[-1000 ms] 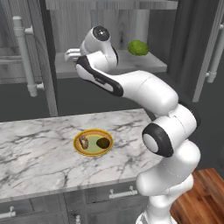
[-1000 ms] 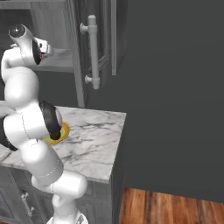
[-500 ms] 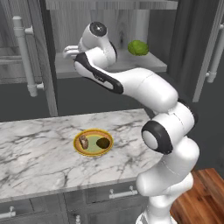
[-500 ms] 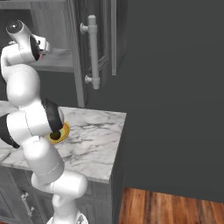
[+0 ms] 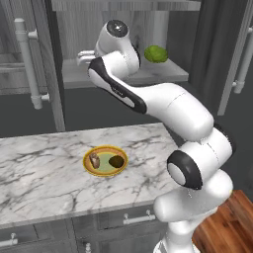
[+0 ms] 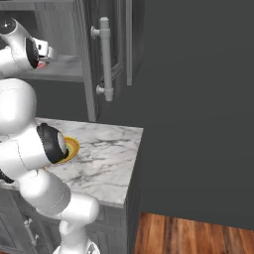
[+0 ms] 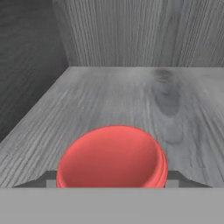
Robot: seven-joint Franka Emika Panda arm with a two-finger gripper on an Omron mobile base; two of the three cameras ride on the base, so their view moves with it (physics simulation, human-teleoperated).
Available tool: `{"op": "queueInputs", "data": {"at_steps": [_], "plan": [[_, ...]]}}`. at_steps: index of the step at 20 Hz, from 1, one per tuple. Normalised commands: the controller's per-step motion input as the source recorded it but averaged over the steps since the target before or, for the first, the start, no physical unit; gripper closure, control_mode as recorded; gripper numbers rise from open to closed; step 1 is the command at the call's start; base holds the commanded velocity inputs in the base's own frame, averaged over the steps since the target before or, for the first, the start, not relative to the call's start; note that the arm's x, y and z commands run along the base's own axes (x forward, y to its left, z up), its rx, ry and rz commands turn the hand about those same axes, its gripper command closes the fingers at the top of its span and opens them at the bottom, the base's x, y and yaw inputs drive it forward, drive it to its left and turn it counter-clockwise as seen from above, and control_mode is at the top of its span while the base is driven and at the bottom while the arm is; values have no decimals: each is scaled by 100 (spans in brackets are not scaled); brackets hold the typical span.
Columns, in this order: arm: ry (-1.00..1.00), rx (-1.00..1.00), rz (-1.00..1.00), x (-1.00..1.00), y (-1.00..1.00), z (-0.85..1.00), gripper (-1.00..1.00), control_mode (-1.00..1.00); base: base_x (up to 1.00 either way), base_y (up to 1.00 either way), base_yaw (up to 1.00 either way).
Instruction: Pick the avocado and bread from the counter and place them on the plate. Then pick the jam from the cabinet and place it next to the plate. Lastly close the cabinet door.
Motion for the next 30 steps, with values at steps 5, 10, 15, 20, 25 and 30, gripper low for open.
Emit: {"op": "queueInputs", "data": {"at_steps": [5, 10, 15, 20, 25, 30], "plan": [[-8, 2, 0, -95, -19, 20, 100, -100, 0, 0, 0], [-7, 5, 0, -100, -22, 5, 100, -100, 0, 0, 0], [-2, 5, 0, -100, -47, 8, 100, -100, 0, 0, 0], [0, 2, 0, -100, -52, 20, 100, -100, 0, 0, 0], [0, 0, 0, -100, -40, 1, 100, -100, 0, 0, 0], [6, 0, 0, -89, -26, -4, 100, -100, 0, 0, 0]]}}
